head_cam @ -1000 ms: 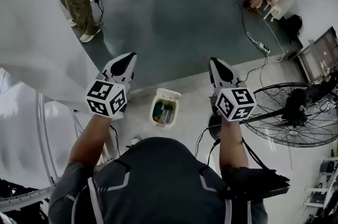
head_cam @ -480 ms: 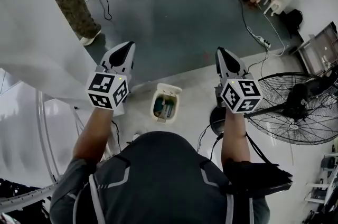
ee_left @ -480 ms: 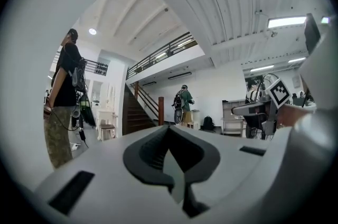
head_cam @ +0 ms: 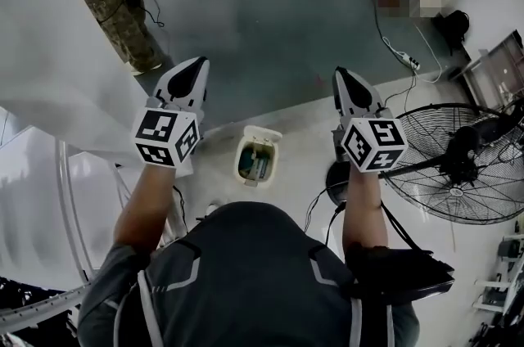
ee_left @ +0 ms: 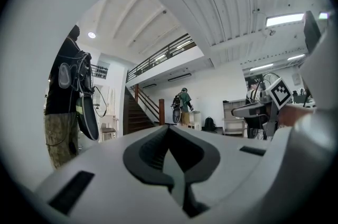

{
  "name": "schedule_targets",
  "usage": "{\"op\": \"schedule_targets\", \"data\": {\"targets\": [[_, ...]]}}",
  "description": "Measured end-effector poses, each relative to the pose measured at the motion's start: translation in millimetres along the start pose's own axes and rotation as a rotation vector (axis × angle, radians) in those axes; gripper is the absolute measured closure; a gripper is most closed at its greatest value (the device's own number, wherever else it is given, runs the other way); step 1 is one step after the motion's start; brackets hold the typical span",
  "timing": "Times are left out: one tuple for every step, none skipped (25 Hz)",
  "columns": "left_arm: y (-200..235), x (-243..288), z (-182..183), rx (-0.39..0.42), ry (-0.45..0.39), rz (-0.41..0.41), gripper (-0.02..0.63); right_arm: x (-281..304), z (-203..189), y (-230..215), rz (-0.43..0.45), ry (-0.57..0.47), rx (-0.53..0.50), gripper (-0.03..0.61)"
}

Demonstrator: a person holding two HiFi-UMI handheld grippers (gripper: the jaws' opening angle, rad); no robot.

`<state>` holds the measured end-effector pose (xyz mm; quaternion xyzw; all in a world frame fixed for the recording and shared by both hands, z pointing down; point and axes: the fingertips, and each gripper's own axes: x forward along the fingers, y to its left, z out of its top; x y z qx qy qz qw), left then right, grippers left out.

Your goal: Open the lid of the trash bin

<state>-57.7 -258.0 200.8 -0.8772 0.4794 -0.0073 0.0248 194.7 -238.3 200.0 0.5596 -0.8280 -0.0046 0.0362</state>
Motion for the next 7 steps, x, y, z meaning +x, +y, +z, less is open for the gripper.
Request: {"op": "schedule_targets", "data": {"targets": [[-0.2, -0.1, 0.4, 0.000, -0.002, 0.001, 0.604, -0.1, 0.3, 0.2, 0.000, 0.000, -0.001, 0.552], [0.0, -0.3, 0.9, -0.002, -0.004, 0.003, 0.604, -0.3, 0.6, 0.6, -0.001, 0.000, -0.001, 0.552], [0.5, -0.6, 1.2, -0.003, -0.005, 0.005, 0.604, -0.4, 1.1, 1.0, -0.001, 0.000, -0.002, 0.552], [1.1, -1.1, 1.3, -0.005, -0.005, 0.007, 0.604, -0.3, 1.4, 1.5, -0.002, 0.000, -0.002, 0.552], [1.5, -1.6, 1.3, -0.007, -0.004, 0.007, 0.604, -0.1, 1.7, 2.0, -0.002, 0.000, -0.002, 0.552], [1.9, -2.1, 1.3, -0.008, -0.004, 0.007, 0.604, 0.1, 2.0, 2.4, -0.002, 0.000, -0.001, 0.552], [2.2, -2.5, 1.2, -0.009, -0.003, 0.006, 0.604, 0.5, 2.3, 2.7, -0.003, 0.000, 0.000, 0.552]]}}
